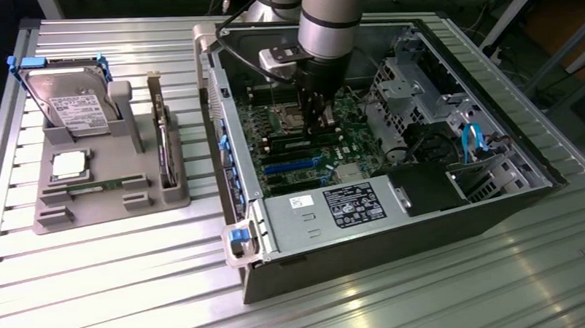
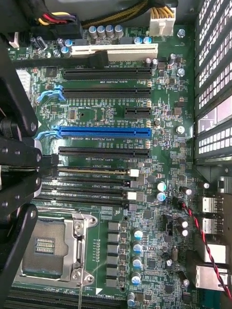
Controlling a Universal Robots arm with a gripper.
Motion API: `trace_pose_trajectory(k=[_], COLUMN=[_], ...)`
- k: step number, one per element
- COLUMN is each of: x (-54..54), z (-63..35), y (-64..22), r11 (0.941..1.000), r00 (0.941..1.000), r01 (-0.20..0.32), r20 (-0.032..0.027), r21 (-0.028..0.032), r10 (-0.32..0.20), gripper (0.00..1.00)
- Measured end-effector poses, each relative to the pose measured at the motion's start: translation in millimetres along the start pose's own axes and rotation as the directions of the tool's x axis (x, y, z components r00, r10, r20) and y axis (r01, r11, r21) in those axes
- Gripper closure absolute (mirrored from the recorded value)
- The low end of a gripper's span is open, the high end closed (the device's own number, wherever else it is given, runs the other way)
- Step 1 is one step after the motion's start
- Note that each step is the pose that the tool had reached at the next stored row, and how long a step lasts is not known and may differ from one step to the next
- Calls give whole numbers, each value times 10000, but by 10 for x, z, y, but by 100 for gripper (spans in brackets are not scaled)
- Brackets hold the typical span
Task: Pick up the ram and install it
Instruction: 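Press down the ram until it locks into place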
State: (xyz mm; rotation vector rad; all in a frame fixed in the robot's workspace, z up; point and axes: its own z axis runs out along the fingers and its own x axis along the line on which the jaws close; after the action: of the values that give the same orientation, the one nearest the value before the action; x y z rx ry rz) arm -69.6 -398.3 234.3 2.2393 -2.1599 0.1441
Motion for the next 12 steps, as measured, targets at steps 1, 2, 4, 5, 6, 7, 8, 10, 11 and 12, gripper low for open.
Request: trace_pose_trajectory(k=[1,2,4,5,6,7,8,10,11,12], x=[-3,-3,-2,3,20,21,21,21,20,19], z=[13,13,15,-49,-248,-249,-249,-246,-238,-230], y=[80,78,47,35,26,27,28,27,28,28], r11=[9998,9998,9998,9999,9999,9999,9999,9999,9998,9998], r00=[10000,10000,10000,10000,10000,10000,10000,10000,10000,10000], r01=[-16,-16,-17,-13,-11,-12,-13,-13,-15,-17], r20=[-9,-8,-7,-3,-3,-5,-4,-7,-8,-7], r21=[195,195,179,156,144,143,144,157,188,211], r10=[16,16,17,13,11,12,13,13,16,17], gripper=[89,89,89,89,89,89,89,89,89,89])
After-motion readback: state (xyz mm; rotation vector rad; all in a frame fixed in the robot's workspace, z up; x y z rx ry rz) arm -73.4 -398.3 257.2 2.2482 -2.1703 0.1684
